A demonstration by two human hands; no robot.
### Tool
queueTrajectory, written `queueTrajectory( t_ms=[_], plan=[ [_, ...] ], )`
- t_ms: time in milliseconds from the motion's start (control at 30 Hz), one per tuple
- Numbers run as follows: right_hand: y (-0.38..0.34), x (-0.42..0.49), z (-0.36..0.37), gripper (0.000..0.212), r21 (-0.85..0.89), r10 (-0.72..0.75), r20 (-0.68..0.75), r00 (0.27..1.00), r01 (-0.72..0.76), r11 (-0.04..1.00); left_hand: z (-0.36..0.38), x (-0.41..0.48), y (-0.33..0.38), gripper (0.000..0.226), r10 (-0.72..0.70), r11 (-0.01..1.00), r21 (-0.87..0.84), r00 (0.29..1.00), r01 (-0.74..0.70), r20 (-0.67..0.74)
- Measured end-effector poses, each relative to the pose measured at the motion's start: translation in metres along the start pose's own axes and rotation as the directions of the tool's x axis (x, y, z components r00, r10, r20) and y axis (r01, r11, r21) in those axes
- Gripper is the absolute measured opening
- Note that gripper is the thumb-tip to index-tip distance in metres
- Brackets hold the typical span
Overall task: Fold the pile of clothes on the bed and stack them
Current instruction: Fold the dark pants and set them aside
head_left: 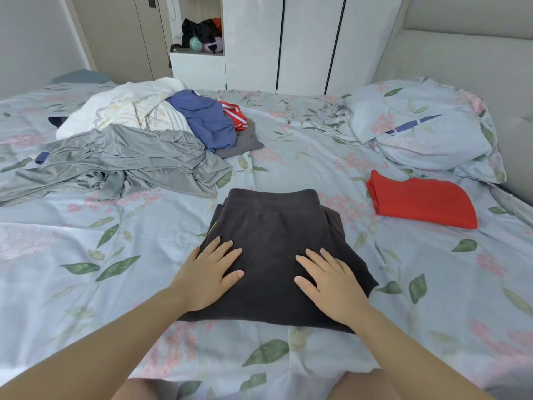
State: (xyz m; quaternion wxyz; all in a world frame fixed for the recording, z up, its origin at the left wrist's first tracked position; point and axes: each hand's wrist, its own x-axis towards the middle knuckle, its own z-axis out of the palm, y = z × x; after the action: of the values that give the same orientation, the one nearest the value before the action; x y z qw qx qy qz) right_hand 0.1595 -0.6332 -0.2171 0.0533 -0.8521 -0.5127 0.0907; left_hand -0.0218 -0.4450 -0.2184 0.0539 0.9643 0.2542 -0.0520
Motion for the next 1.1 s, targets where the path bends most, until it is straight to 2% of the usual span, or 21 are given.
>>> queueTrajectory(
  t_ms=[33, 100, 233, 333, 400, 500, 600, 700, 767, 833, 867, 933, 1000, 1033, 1100],
  plan=[
    [0.000, -0.007, 0.002, 0.106, -0.018, -0.018, 0.004, 1.000, 0.018, 1.000, 0.002, -0.007, 0.000, 0.132, 0.012, 1.000, 0.009, 1.000, -0.012, -0.003],
    [0.002, -0.020, 0.006, 0.120, -0.055, -0.059, 0.008, 0.998, 0.060, 0.997, 0.004, -0.020, 0.000, 0.130, 0.043, 0.999, 0.002, 0.999, -0.043, -0.004],
    [0.009, -0.037, 0.004, 0.109, -0.093, -0.196, 0.084, 0.977, 0.203, 0.975, 0.010, -0.039, -0.006, 0.115, 0.180, 0.984, -0.006, 0.983, -0.180, 0.031],
    [0.014, -0.040, 0.004, 0.097, -0.112, -0.257, 0.100, 0.961, 0.267, 0.957, 0.012, -0.043, -0.014, 0.102, 0.221, 0.974, 0.044, 0.975, -0.221, 0.021],
    [0.020, -0.039, 0.005, 0.088, -0.100, -0.276, 0.058, 0.959, 0.281, 0.955, 0.014, -0.044, -0.019, 0.087, 0.248, 0.968, 0.061, 0.963, -0.243, -0.107],
    [0.036, -0.040, 0.009, 0.078, 0.000, -0.272, -0.011, 0.962, 0.272, 0.962, 0.018, -0.046, -0.028, 0.059, 0.289, 0.956, 0.013, 0.930, -0.294, -0.226],
    [0.048, -0.042, 0.015, 0.072, 0.095, -0.266, -0.120, 0.956, 0.278, 0.956, 0.019, -0.047, -0.039, 0.059, 0.314, 0.942, -0.021, 0.904, -0.334, -0.291],
    [0.055, -0.041, 0.016, 0.065, 0.114, -0.256, -0.215, 0.943, 0.284, 0.952, 0.016, -0.046, -0.055, 0.053, 0.340, 0.932, -0.002, 0.875, -0.363, -0.344],
    [0.059, -0.044, 0.016, 0.061, 0.115, -0.266, -0.322, 0.909, 0.316, 0.942, 0.014, -0.045, -0.055, 0.046, 0.277, 0.930, -0.111, 0.869, -0.349, -0.410],
    [0.061, -0.047, 0.017, 0.059, 0.114, -0.249, -0.377, 0.892, 0.311, 0.943, 0.006, -0.045, -0.046, 0.040, 0.061, 0.881, -0.380, 0.864, -0.281, -0.499],
    [0.062, -0.047, 0.017, 0.061, 0.114, -0.243, -0.388, 0.889, 0.308, 0.944, 0.001, -0.043, -0.040, 0.040, -0.080, 0.808, -0.541, 0.866, -0.233, -0.493],
    [0.063, -0.047, 0.016, 0.066, 0.135, -0.222, -0.379, 0.898, 0.291, 0.947, -0.001, -0.034, -0.034, 0.033, -0.298, 0.575, -0.805, 0.879, -0.144, -0.371],
    [0.066, -0.045, 0.014, 0.071, 0.179, -0.176, -0.326, 0.929, 0.243, 0.953, -0.005, -0.027, -0.031, 0.018, -0.363, 0.370, -0.924, 0.899, -0.102, -0.244],
    [0.068, -0.043, 0.013, 0.072, 0.223, -0.133, -0.298, 0.945, 0.204, 0.953, -0.007, -0.025, -0.028, 0.013, -0.352, 0.346, -0.935, 0.913, -0.077, -0.205],
    [0.068, -0.040, 0.011, 0.065, 0.301, -0.058, -0.299, 0.952, 0.152, 0.941, -0.007, -0.022, -0.024, 0.012, -0.305, 0.390, -0.921, 0.943, -0.008, -0.138]
  ],
)
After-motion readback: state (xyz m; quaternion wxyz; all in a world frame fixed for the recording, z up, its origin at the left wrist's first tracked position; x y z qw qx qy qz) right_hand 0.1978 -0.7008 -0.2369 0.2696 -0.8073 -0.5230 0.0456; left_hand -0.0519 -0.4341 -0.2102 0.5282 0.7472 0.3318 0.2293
